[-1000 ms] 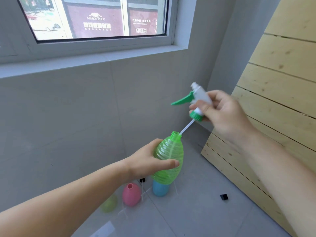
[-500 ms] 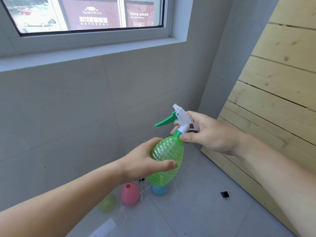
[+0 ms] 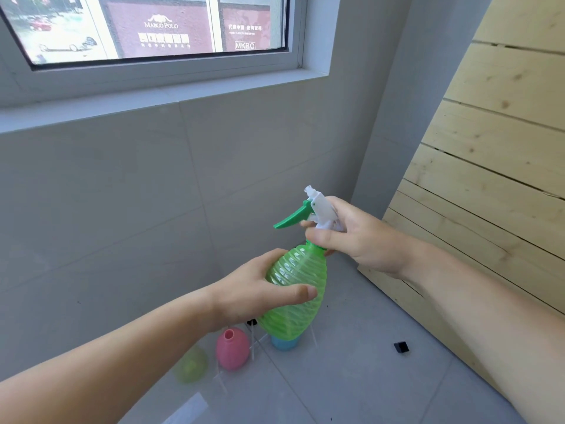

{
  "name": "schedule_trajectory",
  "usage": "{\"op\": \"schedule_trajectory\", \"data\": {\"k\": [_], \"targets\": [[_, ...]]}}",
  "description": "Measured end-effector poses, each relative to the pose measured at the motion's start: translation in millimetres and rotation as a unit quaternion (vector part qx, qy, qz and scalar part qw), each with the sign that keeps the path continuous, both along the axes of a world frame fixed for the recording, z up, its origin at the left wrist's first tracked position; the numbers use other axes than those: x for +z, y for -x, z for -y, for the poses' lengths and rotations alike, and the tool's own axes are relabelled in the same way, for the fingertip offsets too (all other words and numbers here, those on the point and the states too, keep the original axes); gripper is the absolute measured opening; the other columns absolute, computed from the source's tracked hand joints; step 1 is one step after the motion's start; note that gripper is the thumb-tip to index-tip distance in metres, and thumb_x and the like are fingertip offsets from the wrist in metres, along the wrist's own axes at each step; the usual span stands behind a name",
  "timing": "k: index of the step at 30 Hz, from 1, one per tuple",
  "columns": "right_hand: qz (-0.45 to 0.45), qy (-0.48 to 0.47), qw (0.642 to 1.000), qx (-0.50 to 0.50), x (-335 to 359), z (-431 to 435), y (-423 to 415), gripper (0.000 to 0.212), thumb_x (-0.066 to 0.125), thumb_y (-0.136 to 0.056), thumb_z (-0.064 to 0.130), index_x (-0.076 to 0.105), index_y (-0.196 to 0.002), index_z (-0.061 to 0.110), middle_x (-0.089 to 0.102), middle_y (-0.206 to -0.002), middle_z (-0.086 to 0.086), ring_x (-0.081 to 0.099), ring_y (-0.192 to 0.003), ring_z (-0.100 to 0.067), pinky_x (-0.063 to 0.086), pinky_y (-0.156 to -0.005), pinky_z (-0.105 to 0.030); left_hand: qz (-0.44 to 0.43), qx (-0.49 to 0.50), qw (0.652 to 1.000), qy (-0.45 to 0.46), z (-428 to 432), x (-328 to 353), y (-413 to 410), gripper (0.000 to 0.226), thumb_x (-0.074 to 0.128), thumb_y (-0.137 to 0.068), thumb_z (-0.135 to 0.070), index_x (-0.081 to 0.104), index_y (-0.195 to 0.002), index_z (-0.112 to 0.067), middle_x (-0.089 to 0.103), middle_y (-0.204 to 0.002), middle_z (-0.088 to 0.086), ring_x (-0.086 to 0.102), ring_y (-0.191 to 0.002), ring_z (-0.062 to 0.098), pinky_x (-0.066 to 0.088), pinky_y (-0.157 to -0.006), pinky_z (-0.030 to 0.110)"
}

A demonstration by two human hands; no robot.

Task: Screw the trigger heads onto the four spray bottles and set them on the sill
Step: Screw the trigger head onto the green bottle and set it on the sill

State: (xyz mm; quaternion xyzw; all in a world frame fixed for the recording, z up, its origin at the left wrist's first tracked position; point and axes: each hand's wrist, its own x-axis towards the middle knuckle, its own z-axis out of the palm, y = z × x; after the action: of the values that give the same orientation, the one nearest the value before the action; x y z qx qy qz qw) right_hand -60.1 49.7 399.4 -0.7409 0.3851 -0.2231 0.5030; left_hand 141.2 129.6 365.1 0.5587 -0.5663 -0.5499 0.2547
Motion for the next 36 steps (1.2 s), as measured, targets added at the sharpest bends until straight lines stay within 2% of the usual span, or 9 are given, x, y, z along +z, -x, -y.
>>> {"op": "schedule_trajectory", "data": {"k": [2,6,10,14,19,23,29,33,36], "targets": [[0.009,-0.008,1.000,0.015,2.9,-0.3,3.4,0.028,0.069,-0.092,0.019,0.056,-0.117,0.017,0.067,-0.108,-0.007,0.064,-0.096,-0.009,0.053,-0.093,-0.033,0.005,0.000,1.000,0.003,0.2,0.9,-0.3,0.058,0.081,-0.072,-0.045,0.063,-0.125,-0.031,0.078,-0.118,0.002,0.077,-0.106,0.018,0.062,-0.095,0.042],[-0.050,0.052,0.996,-0.045,-9.2,-1.6,-4.6,0.040,0.071,-0.082,0.050,0.056,-0.107,0.023,0.065,-0.097,0.014,0.064,-0.092,-0.002,0.054,-0.092,-0.039,0.004,-0.002,1.000,-0.001,-3.3,0.8,2.5,0.052,0.081,-0.077,-0.042,0.063,-0.124,-0.029,0.078,-0.117,0.002,0.077,-0.104,0.015,0.062,-0.089,0.032],[0.030,-0.016,0.999,-0.008,-2.1,0.4,4.0,0.033,0.073,-0.088,0.022,0.057,-0.115,0.013,0.068,-0.102,0.008,0.065,-0.097,-0.007,0.053,-0.085,-0.026,-0.002,0.013,1.000,0.006,-2.6,3.3,2.9,0.046,0.085,-0.083,-0.035,0.063,-0.123,-0.028,0.078,-0.113,0.000,0.077,-0.100,0.013,0.063,-0.083,0.029],[-0.023,0.036,0.997,-0.061,-10.4,0.3,-1.4,0.030,0.074,-0.085,0.041,0.057,-0.106,0.029,0.065,-0.096,0.028,0.067,-0.099,0.003,0.052,-0.086,-0.027,-0.003,0.010,1.000,-0.002,-4.5,4.4,7.5,0.040,0.080,-0.089,-0.032,0.063,-0.124,-0.026,0.078,-0.118,0.004,0.076,-0.104,0.016,0.061,-0.083,0.027],[0.059,-0.023,0.998,-0.027,-2.9,1.4,6.7,0.038,0.076,-0.083,0.015,0.060,-0.118,0.011,0.072,-0.102,-0.013,0.067,-0.091,-0.013,0.057,-0.083,-0.035,-0.010,0.014,1.000,0.007,-2.0,3.8,6.5,0.042,0.081,-0.088,-0.031,0.062,-0.126,-0.027,0.077,-0.117,0.001,0.077,-0.100,0.009,0.062,-0.080,0.023],[0.002,0.048,0.996,-0.073,-6.1,-0.6,1.5,0.021,0.078,-0.084,0.030,0.062,-0.092,0.019,0.062,-0.065,0.022,0.055,-0.063,0.001,0.046,-0.064,-0.017,0.011,0.007,1.000,0.014,-4.6,2.9,11.0,0.044,0.082,-0.087,-0.034,0.062,-0.126,-0.027,0.078,-0.118,0.001,0.076,-0.105,0.013,0.061,-0.084,0.024],[0.096,-0.053,0.993,-0.036,1.5,0.2,11.9,0.037,0.072,-0.087,0.003,0.064,-0.122,0.002,0.075,-0.113,-0.019,0.071,-0.102,-0.014,0.057,-0.091,-0.028,-0.056,0.010,0.998,-0.006,-1.3,6.5,9.9,0.041,0.077,-0.090,-0.029,0.061,-0.128,-0.025,0.078,-0.108,-0.004,0.076,-0.090,0.003,0.057,-0.070,0.017],[0.117,-0.074,0.988,-0.063,-6.4,-0.9,6.9,0.029,0.069,-0.088,-0.001,0.065,-0.117,-0.006,0.073,-0.113,-0.025,0.074,-0.098,-0.018,0.060,-0.082,-0.026,-0.048,0.020,0.999,-0.001,-0.6,1.7,8.2,0.042,0.079,-0.090,-0.030,0.060,-0.127,-0.028,0.078,-0.117,0.001,0.077,-0.096,0.006,0.060,-0.075,0.021],[0.118,-0.046,0.988,-0.087,-5.6,0.5,2.6,0.024,0.071,-0.087,-0.002,0.069,-0.110,-0.003,0.073,-0.111,-0.026,0.071,-0.099,-0.024,0.059,-0.092,-0.034,-0.008,0.048,0.998,0.043,1.8,-2.0,8.2,0.049,0.085,-0.082,-0.038,0.060,-0.125,-0.034,0.078,-0.113,-0.005,0.077,-0.100,0.007,0.063,-0.085,0.029]]}}
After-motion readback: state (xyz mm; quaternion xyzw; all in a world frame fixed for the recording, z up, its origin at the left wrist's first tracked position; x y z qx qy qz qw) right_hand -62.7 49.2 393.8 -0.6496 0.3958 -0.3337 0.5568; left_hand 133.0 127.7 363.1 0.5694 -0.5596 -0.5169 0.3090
